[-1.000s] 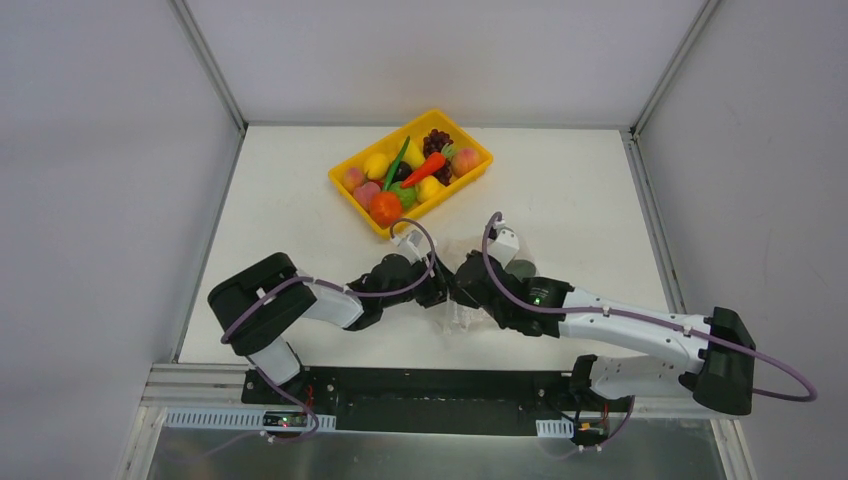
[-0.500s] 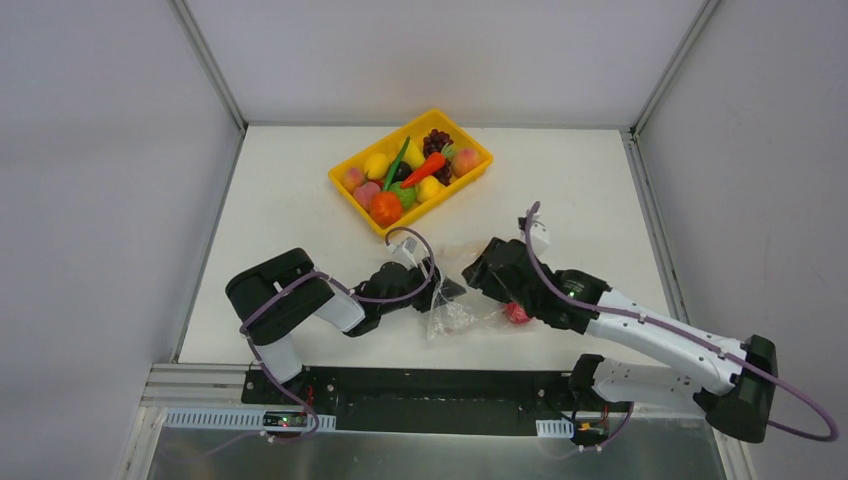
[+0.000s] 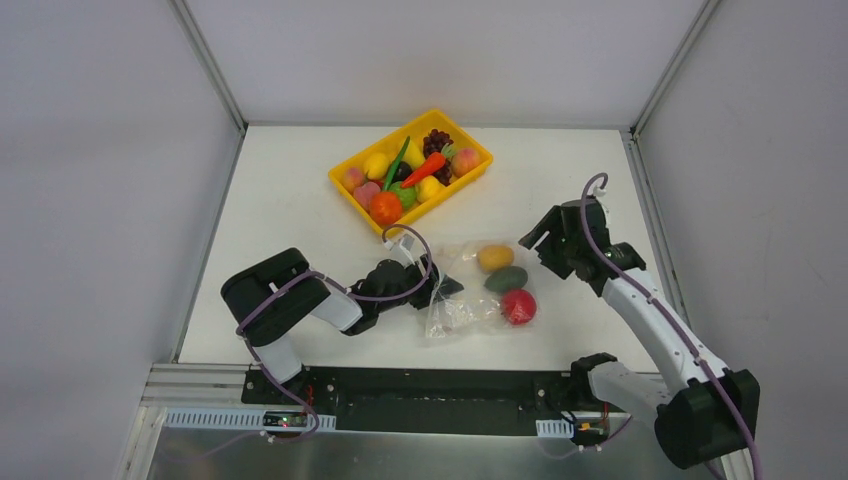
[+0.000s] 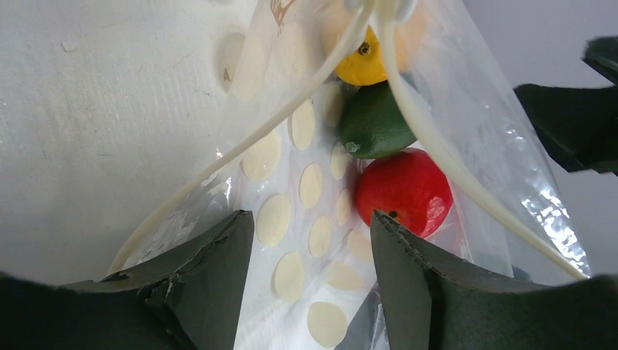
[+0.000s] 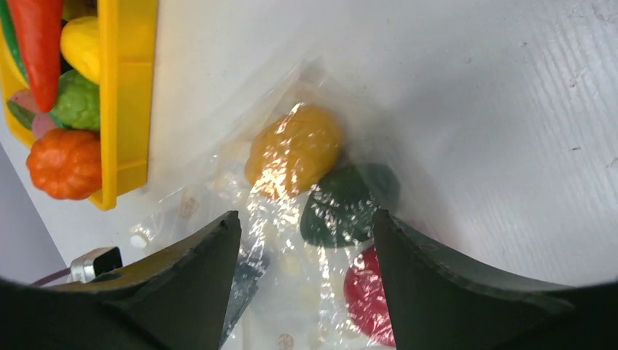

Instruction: Open the zip-top bag and remove the fake food

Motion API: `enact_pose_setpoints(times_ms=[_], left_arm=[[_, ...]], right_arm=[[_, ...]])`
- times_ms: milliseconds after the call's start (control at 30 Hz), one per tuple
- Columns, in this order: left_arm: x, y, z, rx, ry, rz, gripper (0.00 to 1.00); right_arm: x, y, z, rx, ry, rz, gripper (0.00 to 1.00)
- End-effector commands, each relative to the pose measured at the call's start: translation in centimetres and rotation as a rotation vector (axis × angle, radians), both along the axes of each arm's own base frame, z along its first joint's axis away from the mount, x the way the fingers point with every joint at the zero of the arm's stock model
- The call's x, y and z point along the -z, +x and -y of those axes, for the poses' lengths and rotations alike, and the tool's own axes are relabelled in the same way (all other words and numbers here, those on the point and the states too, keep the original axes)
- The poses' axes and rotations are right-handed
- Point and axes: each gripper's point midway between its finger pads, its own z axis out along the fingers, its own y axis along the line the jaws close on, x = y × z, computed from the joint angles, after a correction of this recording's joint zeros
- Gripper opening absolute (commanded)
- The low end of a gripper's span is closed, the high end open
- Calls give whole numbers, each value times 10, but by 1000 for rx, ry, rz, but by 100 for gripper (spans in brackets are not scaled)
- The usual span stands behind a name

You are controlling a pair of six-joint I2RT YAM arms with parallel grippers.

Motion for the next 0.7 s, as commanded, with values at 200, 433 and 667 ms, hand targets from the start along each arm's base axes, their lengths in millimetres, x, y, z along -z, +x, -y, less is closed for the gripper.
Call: enact_pose_setpoints(times_ms=[200, 433, 667], left_arm=[[-13, 8, 3, 20, -19, 59, 62], [-13, 8, 5, 36, -26, 59, 63], [-15, 8, 6, 42, -38, 68, 64]], right_arm=[[58, 16, -12, -126, 136, -108, 66], [71, 1, -25, -175, 210, -135, 34], [32, -14, -37, -231, 246, -64, 0]])
